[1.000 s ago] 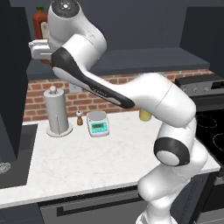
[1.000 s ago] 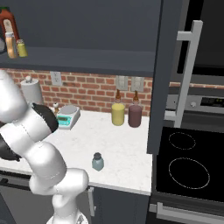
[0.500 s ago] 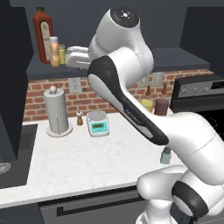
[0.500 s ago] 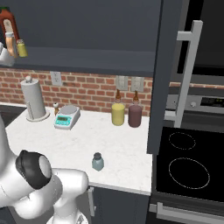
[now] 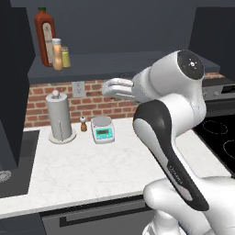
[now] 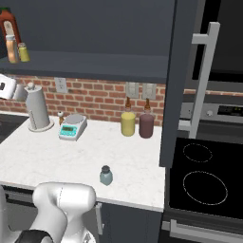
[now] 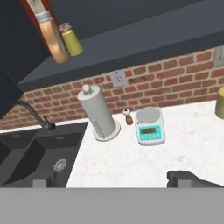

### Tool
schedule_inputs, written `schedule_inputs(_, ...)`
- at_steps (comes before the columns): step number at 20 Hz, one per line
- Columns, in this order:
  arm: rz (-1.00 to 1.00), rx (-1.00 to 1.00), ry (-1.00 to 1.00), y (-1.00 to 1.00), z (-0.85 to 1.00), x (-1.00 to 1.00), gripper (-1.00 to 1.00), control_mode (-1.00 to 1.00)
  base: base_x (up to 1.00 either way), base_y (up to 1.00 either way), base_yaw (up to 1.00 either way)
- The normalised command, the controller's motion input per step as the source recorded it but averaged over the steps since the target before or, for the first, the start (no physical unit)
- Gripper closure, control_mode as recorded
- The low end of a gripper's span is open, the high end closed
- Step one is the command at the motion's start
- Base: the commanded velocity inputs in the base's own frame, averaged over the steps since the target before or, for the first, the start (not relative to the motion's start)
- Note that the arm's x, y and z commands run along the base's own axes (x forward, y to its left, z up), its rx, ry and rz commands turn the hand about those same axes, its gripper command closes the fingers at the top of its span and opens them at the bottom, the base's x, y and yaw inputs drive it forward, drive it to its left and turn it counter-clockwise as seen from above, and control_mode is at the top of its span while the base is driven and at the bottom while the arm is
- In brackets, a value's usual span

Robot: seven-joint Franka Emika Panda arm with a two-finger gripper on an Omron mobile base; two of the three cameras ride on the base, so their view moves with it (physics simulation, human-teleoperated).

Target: Put the shaker and condiment bottle from the counter next to their counterparts in the cabinet.

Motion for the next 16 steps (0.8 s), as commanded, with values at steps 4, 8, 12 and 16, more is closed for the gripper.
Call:
schedule_inputs(4,0.00,0.00,0.00,-0.30,-0.56,-0.49,-1.00,-1.00,0.00,0.00,0.00)
schedule_inputs(8,0.00,0.00,0.06,-0.15,-0.31,-0.14,-1.00,-1.00,0.00,0.00,0.00)
schedule_inputs(12,0.00,-0.03,0.12,-0.03,-0.05,0.00,-1.00,-1.00,0.00,0.00,0.00)
schedule_inputs(16,-0.11,-0.09,0.10,0.00,-0.03,0.00,-1.00,-1.00,0.00,0.00,0.00)
